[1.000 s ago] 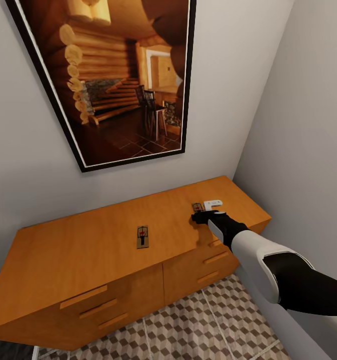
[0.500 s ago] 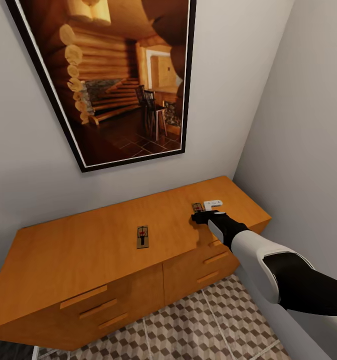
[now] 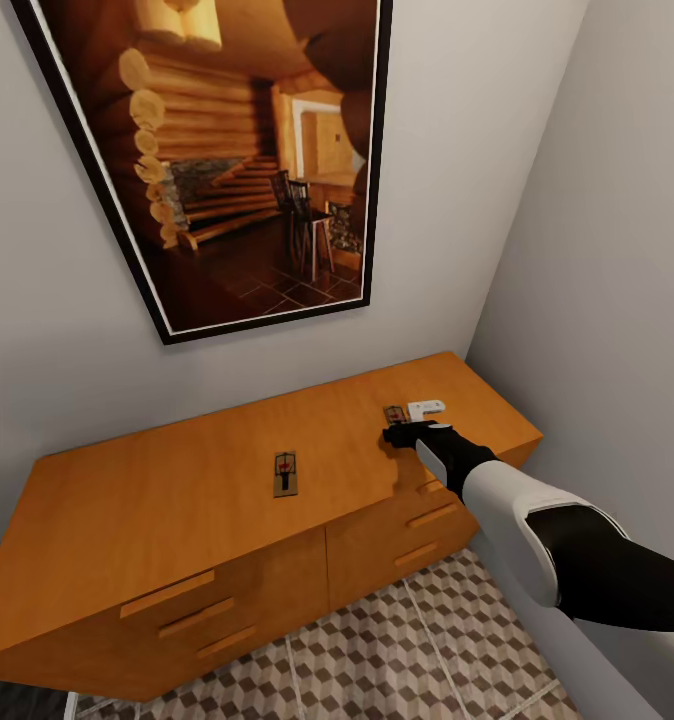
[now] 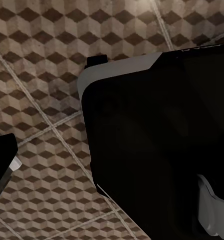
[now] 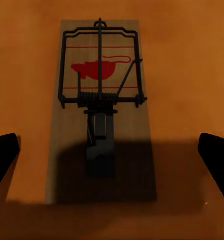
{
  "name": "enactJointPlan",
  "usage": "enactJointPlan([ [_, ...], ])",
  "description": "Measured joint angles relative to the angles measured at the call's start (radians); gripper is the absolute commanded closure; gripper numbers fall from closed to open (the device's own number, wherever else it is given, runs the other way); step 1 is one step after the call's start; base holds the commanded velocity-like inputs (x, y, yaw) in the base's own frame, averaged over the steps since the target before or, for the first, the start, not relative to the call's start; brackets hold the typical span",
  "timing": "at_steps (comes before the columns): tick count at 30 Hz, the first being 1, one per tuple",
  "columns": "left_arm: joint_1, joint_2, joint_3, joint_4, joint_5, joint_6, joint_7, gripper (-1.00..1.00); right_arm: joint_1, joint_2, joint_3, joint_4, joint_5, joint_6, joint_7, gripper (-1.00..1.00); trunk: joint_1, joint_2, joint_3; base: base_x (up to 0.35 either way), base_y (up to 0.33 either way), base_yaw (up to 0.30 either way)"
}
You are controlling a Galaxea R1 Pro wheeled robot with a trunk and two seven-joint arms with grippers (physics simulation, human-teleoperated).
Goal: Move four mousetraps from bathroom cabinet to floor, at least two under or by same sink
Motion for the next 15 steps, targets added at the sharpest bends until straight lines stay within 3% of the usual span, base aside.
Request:
enactJointPlan([
  [15, 0.002, 0.0, 0.0, 0.0, 0.0, 0.0, 0.0, -1.0, 0.0, 0.0, 0.001, 0.0, 0.005, 0.0, 0.0, 1.0, 0.0, 0.0, 0.0, 0.0, 0.0, 0.0],
])
